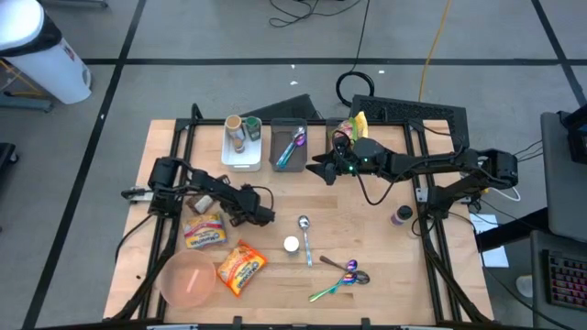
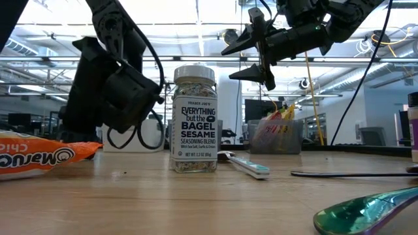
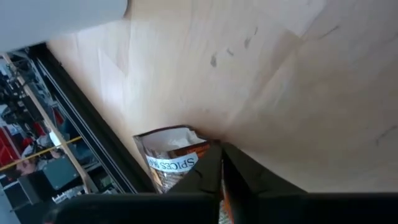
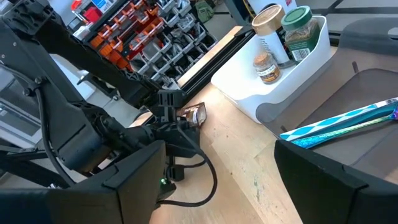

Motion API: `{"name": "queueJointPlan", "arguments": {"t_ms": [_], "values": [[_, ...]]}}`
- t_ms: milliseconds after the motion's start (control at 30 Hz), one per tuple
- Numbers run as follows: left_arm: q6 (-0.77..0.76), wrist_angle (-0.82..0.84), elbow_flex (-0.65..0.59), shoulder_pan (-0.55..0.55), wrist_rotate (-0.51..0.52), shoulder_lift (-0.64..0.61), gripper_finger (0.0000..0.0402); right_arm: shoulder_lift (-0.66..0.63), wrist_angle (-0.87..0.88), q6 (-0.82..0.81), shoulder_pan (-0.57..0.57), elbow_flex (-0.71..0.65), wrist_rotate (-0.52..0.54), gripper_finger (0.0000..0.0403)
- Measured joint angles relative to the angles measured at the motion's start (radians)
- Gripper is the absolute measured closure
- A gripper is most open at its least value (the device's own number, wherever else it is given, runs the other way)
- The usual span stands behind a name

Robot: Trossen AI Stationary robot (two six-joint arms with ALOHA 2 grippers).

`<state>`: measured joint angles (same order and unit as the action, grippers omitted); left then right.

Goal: Pick & Place Food Item
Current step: Put the orange seasoning bag into the white bin

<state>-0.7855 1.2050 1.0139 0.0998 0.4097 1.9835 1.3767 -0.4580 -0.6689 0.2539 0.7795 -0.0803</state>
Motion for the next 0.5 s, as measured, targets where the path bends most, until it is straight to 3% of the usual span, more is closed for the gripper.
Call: {"name": "queueJointPlan", "arguments": {"t_ms": [500], "values": [[0.134,-0.027,0.001,-0.04,-0.052,-0.074,0.0398,0.0,0.0,0.003,0.001,0.0,0.0,0.011]]}}
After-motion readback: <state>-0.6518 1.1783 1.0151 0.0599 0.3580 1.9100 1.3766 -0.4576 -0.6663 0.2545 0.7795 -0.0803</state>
